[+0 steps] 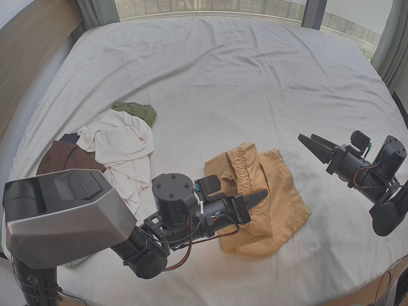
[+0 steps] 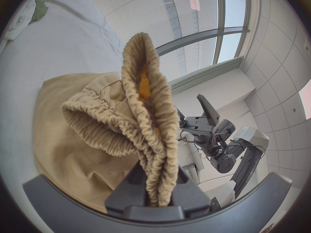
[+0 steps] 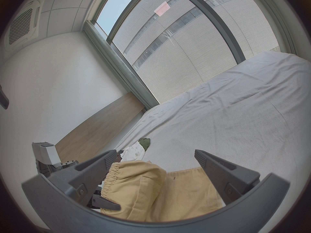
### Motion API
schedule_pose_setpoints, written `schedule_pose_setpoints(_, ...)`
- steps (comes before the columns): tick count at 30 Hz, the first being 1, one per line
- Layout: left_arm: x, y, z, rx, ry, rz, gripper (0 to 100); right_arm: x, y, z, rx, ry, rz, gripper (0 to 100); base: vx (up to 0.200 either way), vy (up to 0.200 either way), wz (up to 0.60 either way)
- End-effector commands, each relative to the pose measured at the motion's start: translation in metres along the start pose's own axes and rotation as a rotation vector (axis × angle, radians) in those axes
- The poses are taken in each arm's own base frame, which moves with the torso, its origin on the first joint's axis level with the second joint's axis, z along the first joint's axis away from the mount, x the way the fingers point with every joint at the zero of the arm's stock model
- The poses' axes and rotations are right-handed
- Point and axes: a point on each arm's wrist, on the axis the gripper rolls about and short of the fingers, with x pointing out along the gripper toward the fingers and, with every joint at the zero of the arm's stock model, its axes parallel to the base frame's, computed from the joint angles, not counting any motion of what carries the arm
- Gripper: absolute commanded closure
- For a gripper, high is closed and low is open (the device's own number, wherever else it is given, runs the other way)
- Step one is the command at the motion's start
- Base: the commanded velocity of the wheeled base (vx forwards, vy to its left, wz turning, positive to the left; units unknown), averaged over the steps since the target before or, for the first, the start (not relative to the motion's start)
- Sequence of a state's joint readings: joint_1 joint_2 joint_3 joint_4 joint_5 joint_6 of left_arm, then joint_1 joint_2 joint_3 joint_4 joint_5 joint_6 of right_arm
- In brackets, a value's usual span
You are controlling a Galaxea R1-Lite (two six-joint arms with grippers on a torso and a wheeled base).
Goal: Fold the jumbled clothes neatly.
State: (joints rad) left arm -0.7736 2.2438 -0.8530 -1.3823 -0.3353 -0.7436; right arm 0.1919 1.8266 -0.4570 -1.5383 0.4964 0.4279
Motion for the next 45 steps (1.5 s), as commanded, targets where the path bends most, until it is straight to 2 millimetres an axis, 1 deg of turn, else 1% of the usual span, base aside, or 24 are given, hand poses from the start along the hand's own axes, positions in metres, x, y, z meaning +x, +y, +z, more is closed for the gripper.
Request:
schedule_pose_setpoints(1,0.015,0.0,-0.002,-0.002,0.014,-0.008,100,0.0,0.0,0.001,-0.001,-0.002,0.002,0,0.0,0.0,0.0)
schedule_pose_setpoints(10,0.033,-0.003,-0.002,-0.002,0.027,-0.021,100,-0.001,-0.001,0.002,-0.003,-0.005,-0.002,0,0.0,0.0,0.0)
schedule_pose_setpoints(19,0.045,0.003,-0.009,-0.004,0.037,-0.024,100,-0.001,-0.003,0.003,-0.005,-0.009,-0.007,0,0.0,0.0,0.0)
schedule_pose_setpoints(26,0.045,0.005,-0.011,-0.006,0.046,-0.021,100,-0.001,-0.003,0.003,-0.005,-0.009,-0.007,0,0.0,0.0,0.0)
schedule_pose_setpoints(36,0.045,0.007,-0.009,-0.006,0.04,-0.019,100,-0.001,-0.002,0.003,-0.006,-0.01,-0.005,0,0.0,0.0,0.0)
schedule_pose_setpoints(37,0.045,0.007,-0.009,-0.006,0.04,-0.019,0,-0.001,-0.002,0.003,-0.006,-0.011,-0.006,0,0.0,0.0,0.0)
schedule_pose_setpoints(41,0.046,0.01,-0.009,-0.002,0.034,-0.015,0,-0.001,-0.002,0.003,-0.006,-0.011,-0.006,0,0.0,0.0,0.0)
schedule_pose_setpoints(45,0.048,0.008,-0.006,0.007,0.018,-0.019,0,-0.001,-0.002,0.003,-0.006,-0.01,-0.005,0,0.0,0.0,0.0)
